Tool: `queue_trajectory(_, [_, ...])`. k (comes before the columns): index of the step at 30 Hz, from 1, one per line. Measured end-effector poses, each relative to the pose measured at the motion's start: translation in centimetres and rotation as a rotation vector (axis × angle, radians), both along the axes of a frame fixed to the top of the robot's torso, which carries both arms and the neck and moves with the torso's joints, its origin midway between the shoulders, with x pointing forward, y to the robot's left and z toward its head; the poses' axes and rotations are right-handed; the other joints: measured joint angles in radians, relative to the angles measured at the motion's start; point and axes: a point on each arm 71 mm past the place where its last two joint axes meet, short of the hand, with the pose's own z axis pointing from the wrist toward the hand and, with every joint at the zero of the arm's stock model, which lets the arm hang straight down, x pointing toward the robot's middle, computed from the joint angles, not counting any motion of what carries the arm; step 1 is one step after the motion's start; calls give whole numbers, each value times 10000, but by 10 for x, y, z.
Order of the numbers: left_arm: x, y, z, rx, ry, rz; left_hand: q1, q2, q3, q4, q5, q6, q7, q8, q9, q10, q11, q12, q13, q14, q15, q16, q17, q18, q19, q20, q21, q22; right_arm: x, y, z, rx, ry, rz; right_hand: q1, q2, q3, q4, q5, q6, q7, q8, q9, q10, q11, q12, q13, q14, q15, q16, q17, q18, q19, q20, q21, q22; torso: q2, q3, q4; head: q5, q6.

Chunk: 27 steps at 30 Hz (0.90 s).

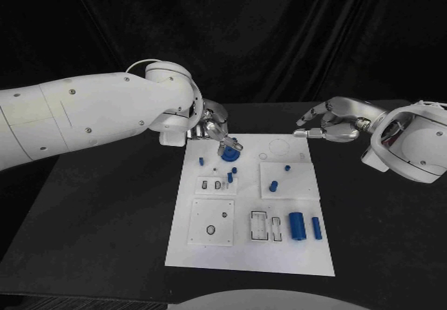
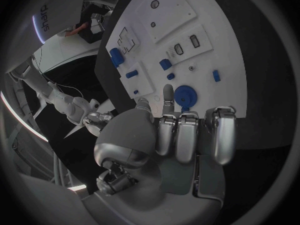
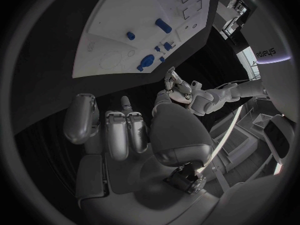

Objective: Assemble the parts on the task board

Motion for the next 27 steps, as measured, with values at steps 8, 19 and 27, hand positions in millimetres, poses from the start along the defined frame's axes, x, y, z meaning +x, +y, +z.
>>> queue_trajectory(8, [-3,-6,-18,512,475,-93,-41,41,132,-38,0,99,-99,-104,120,-21,-21,1,1,35,-35,0,-1,2,70,-71,40,0,-1,1,-9,-109,359,34,25,24,-15,-16,59,0,0,0,-8,0,0,0,-1,0,0,0,0,0,0,0,0,-1,-4,9,-21,81,-119])
queue_trajectory(19, [-5,-4,-34,804,846,-42,-41,41,330,-221,0,106,-106,-349,225,1,-69,1,4,-1,-70,0,-2,3,31,-110,40,-1,-1,-1,-15,-130,518,6,37,36,-27,-28,97,-1,0,0,-7,0,0,0,-2,0,0,0,0,0,0,0,0,-2,-8,15,-27,145,-171])
queue_trajectory(27, [-5,-4,-43,837,1029,-19,-120,120,483,-208,49,106,-105,-559,306,1,-69,3,-1,-1,-70,0,-3,5,-46,-187,-27,-2,-1,-1,-19,-139,600,0,-8,82,-94,40,97,0,0,0,-24,0,0,0,-2,0,0,0,0,0,0,0,-56,-3,-12,16,-27,200,-189])
